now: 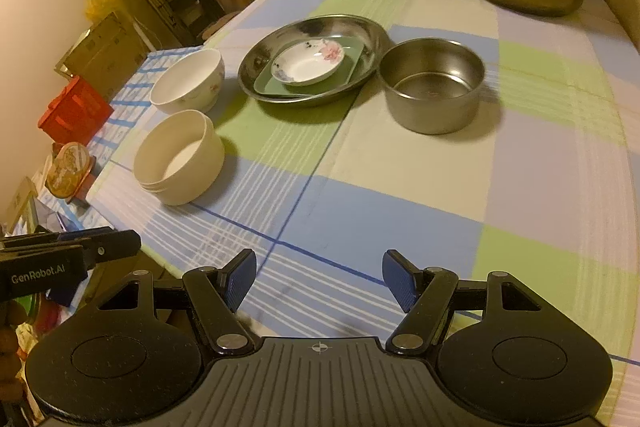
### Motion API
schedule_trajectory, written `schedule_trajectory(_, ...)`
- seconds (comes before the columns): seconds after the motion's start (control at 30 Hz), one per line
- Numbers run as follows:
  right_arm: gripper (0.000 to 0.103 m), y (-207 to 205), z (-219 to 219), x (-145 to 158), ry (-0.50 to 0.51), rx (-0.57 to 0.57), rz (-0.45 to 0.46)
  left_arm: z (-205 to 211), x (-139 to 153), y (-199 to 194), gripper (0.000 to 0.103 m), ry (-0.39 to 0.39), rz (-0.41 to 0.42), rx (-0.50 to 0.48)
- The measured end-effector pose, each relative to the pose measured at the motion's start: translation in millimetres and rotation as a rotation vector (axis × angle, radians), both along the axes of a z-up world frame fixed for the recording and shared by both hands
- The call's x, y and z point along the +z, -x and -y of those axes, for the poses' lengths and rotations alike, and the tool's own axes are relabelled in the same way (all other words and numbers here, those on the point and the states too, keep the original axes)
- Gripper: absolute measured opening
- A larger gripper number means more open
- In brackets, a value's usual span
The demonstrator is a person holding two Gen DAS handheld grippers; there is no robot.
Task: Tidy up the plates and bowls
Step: 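Move both grippers toward the stacked cream bowls, then close both grippers on the rim of the cream bowl stack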
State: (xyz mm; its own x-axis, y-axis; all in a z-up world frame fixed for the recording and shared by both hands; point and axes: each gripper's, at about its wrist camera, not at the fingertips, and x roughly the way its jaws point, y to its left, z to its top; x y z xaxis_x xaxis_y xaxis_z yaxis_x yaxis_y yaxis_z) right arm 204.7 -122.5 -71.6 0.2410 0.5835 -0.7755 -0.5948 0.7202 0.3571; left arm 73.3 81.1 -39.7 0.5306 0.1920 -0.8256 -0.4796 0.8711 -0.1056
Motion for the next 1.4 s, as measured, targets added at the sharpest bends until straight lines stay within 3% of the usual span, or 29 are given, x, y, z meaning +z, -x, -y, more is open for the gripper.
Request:
schedule_trajectory(0.57,0.070,-6,-94,-6,-0.021,0.015,-0.054,-100,-8,7,0.033,-0.020,0.006,0.078)
schedule_trajectory(0.93,0.069,-12,-142,-7,-0.040,-0.005,-0.036,-134,-15,-14,0.032,0.002,0.028,0.011)
schedule_trajectory(1.4,0.069,-13,-185,-14,-0.012,0.007,-0.018,-156,-37,-44,0.033,0.034,-0.013,-0.047)
